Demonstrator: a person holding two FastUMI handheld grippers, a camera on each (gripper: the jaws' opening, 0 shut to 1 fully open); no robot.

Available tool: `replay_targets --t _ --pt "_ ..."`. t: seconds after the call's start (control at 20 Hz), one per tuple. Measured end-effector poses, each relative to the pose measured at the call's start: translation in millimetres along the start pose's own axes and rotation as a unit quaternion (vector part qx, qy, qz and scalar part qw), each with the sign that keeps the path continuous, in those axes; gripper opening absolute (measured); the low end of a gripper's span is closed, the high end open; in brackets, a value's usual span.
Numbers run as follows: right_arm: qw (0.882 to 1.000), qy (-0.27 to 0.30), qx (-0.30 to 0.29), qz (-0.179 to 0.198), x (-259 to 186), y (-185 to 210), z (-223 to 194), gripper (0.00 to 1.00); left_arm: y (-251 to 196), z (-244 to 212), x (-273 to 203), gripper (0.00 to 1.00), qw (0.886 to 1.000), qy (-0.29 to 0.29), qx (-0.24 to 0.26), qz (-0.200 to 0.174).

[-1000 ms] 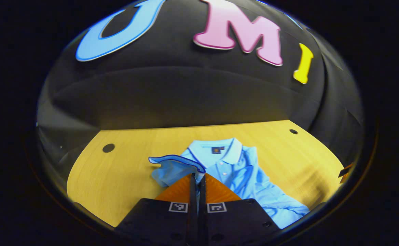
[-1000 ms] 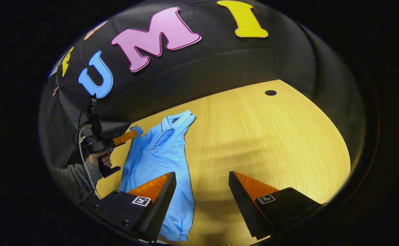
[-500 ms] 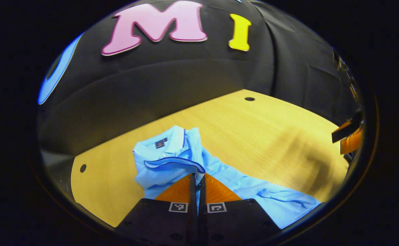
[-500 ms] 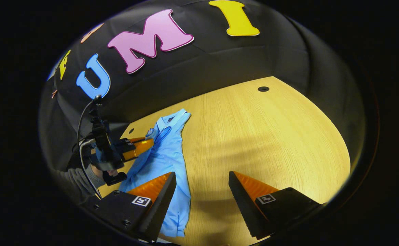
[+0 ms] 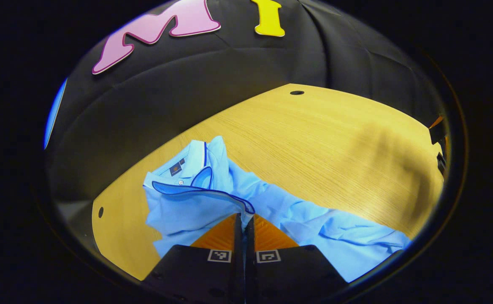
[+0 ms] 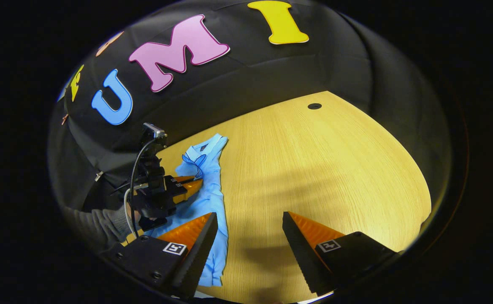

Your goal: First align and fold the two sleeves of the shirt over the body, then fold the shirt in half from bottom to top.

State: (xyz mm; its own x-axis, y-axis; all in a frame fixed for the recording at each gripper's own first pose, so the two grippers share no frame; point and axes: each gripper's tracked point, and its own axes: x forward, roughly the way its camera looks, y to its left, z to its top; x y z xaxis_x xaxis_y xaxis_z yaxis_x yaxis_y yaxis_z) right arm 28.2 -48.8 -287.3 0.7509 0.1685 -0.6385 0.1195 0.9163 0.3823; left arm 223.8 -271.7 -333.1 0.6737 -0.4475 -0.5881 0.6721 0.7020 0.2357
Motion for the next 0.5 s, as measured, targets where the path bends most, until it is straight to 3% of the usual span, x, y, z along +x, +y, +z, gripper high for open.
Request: replay_targets --t 0.05,0.1,0.25,0.35,0.4,0.45,0.5 --pt "1.0 -0.001 0.002 -0.002 -2 -1 -1 0.96 0 0 0 0.03 1.0 -0.001 -0.001 -0.002" --pt "1.0 -0.001 0.004 -0.003 -2 -3 -1 0.96 0 -1 0 0.1 1.0 0.001 -0.003 -0.003" --pt "1.0 -0.002 0.005 -0.007 -6 -4 -3 0.96 5 -2 -1 0.18 1.0 0.002 -0.006 0.003" --pt "1.0 -0.002 0.005 -0.006 -7 -3 -3 0.96 9 -3 -1 0.35 1.0 0.003 -0.01 0.01" --pt "1.0 -0.002 0.004 -0.006 -8 -2 -3 0.96 10 -2 -2 0.51 1.0 0.003 -0.012 0.012" --pt "1.0 -0.002 0.003 -0.005 -9 -1 -4 0.96 11 1 -3 0.51 1.0 0.0 -0.015 0.012" --pt "1.0 -0.002 0.002 -0.005 -9 1 -4 0.96 10 2 -4 0.63 1.0 -0.002 -0.017 0.012"
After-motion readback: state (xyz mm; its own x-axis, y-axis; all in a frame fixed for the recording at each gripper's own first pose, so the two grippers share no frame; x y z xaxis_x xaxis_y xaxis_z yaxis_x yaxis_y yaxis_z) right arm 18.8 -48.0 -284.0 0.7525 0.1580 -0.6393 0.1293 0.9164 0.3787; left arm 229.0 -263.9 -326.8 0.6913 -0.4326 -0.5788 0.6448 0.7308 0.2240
